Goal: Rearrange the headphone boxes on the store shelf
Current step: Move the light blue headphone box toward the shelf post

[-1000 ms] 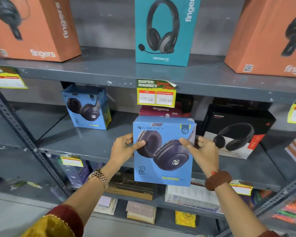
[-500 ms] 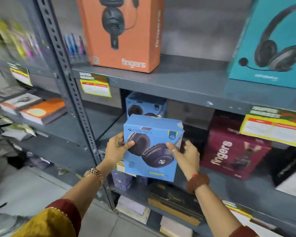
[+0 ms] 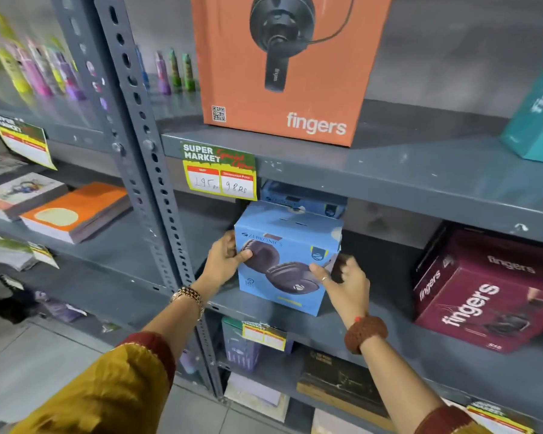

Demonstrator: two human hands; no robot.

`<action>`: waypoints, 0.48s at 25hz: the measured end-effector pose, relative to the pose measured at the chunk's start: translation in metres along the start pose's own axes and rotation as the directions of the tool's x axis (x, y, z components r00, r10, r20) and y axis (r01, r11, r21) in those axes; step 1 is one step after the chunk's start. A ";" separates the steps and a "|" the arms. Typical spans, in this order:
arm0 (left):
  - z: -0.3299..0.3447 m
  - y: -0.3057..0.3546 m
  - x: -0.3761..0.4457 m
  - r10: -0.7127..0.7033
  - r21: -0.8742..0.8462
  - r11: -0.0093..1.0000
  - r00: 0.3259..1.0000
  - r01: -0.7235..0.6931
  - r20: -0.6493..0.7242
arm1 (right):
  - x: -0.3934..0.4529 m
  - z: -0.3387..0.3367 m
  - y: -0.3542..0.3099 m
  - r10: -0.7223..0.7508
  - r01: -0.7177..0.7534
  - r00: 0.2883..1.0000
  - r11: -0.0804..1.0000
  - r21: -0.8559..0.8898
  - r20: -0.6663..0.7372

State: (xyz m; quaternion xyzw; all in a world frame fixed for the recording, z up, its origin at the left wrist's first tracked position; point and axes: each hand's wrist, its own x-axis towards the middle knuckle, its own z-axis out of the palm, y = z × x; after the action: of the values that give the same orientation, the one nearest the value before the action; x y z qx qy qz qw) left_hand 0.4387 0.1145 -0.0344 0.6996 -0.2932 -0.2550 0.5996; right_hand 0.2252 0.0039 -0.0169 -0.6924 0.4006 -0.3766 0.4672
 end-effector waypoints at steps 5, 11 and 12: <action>0.002 -0.005 -0.011 0.027 -0.024 0.999 0.999 -0.028 -0.036 | -0.006 -0.006 0.009 0.006 -0.006 0.997 1.000 0.007 0.074; 0.039 -0.058 -0.076 -0.093 -0.015 0.996 0.952 0.093 -0.292 | -0.032 -0.068 0.060 0.142 -0.141 0.989 0.989 -0.034 0.045; 0.054 -0.061 -0.086 -0.117 -0.017 0.993 0.951 0.117 -0.285 | -0.037 -0.085 0.070 0.164 -0.163 0.986 0.986 -0.037 0.011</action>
State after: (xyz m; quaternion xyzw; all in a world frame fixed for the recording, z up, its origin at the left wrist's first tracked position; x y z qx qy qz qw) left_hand 0.3473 0.1454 -0.1020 0.7453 -0.1617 -0.1868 0.6193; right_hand 0.1198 -0.0089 -0.0648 -0.6683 0.4595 -0.3248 0.4866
